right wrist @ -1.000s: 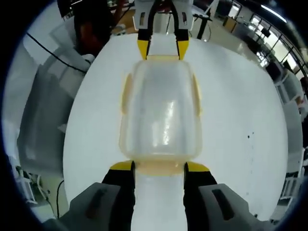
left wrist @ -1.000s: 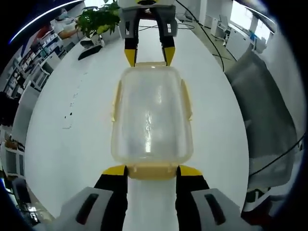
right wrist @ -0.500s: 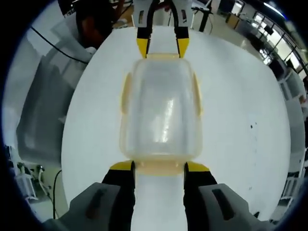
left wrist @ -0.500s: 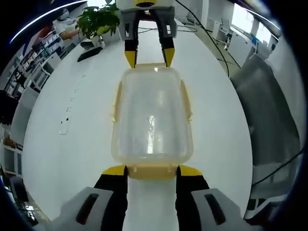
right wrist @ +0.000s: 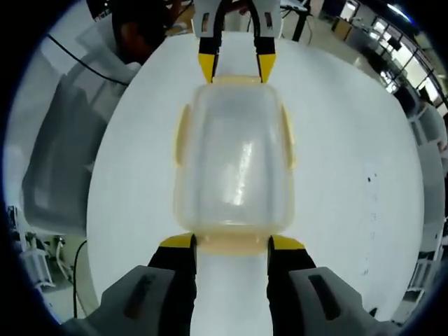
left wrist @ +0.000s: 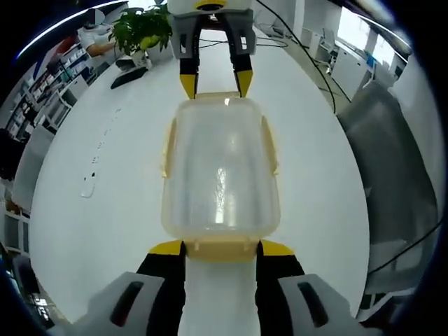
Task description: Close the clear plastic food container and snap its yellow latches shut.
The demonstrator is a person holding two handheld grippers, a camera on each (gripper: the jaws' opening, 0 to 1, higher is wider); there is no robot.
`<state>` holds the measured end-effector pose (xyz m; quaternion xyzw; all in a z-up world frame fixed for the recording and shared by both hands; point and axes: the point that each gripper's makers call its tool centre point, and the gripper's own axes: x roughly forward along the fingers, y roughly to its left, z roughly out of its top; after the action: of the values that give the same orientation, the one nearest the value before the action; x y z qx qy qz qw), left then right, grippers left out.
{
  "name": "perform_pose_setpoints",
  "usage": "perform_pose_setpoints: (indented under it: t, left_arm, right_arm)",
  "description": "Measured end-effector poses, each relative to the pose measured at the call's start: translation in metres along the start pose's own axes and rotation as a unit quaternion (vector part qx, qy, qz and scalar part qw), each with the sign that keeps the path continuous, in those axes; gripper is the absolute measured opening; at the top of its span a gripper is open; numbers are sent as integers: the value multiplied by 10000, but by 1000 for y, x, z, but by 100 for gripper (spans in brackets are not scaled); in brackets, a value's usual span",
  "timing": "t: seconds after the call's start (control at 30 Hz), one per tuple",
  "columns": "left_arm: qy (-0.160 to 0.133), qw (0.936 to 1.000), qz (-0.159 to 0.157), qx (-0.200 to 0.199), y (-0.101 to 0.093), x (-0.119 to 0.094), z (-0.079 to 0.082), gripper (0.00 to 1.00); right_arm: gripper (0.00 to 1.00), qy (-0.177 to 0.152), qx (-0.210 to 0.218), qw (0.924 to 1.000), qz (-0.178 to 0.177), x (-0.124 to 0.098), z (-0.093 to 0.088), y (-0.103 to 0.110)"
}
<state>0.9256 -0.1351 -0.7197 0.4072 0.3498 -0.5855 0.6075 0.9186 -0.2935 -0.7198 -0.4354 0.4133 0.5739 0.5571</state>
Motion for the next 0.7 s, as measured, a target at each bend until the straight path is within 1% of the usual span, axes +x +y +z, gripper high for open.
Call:
perform_pose_setpoints:
  t: [0.17, 0.7]
  left_arm:
    - [24, 10000, -25, 1, 1, 3, -2, 32]
    - [12, 9999, -93, 35, -1, 6, -2, 33]
  right_arm:
    - [35, 17, -3, 10000, 20, 3, -1, -1]
    - [36, 55, 33, 9999, 121, 12, -7, -2]
